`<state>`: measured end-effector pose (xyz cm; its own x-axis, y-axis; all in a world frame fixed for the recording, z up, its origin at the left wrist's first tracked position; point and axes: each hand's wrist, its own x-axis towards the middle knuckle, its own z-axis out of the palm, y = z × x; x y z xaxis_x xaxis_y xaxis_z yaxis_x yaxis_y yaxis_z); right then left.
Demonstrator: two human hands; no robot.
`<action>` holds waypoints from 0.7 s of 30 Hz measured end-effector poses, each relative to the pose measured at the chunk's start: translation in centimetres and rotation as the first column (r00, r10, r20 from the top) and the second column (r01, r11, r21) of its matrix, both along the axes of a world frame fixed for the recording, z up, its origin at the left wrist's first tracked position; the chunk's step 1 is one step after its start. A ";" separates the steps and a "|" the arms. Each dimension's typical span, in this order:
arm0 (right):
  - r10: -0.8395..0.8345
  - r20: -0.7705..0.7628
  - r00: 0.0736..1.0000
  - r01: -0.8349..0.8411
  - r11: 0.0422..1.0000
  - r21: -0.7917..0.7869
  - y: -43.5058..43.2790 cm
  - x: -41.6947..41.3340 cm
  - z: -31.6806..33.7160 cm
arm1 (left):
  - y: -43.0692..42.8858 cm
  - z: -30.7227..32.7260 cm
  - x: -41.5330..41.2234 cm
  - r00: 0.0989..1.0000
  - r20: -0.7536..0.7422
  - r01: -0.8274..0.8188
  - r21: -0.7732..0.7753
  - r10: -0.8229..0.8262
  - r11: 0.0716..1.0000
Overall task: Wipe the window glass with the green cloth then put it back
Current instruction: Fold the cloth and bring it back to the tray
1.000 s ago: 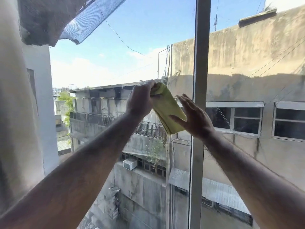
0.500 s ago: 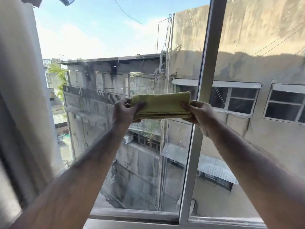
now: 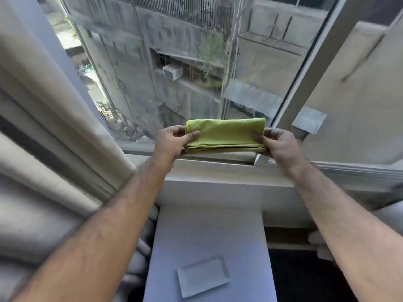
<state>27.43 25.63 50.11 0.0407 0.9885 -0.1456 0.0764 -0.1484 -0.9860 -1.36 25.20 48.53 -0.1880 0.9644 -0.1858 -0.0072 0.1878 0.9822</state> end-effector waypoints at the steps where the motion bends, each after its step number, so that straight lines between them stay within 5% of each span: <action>1: 0.003 0.009 1.000 -0.003 0.999 -0.050 -0.9 0.1 -3.1 | -1.0 -2.8 -0.1 1.000 0.015 0.013 -0.056 -0.012 0.998; 10: 0.135 0.188 0.973 -0.045 0.907 -0.419 -9.5 -0.6 -29.7 | -13.4 -29.9 -0.6 1.000 -0.015 -0.031 -0.517 0.027 0.855; 21: 0.230 0.456 0.860 0.095 0.805 -0.585 -20.6 -0.7 -50.5 | -25.1 -49.2 1.3 0.907 -0.365 -0.124 -0.708 -0.209 0.696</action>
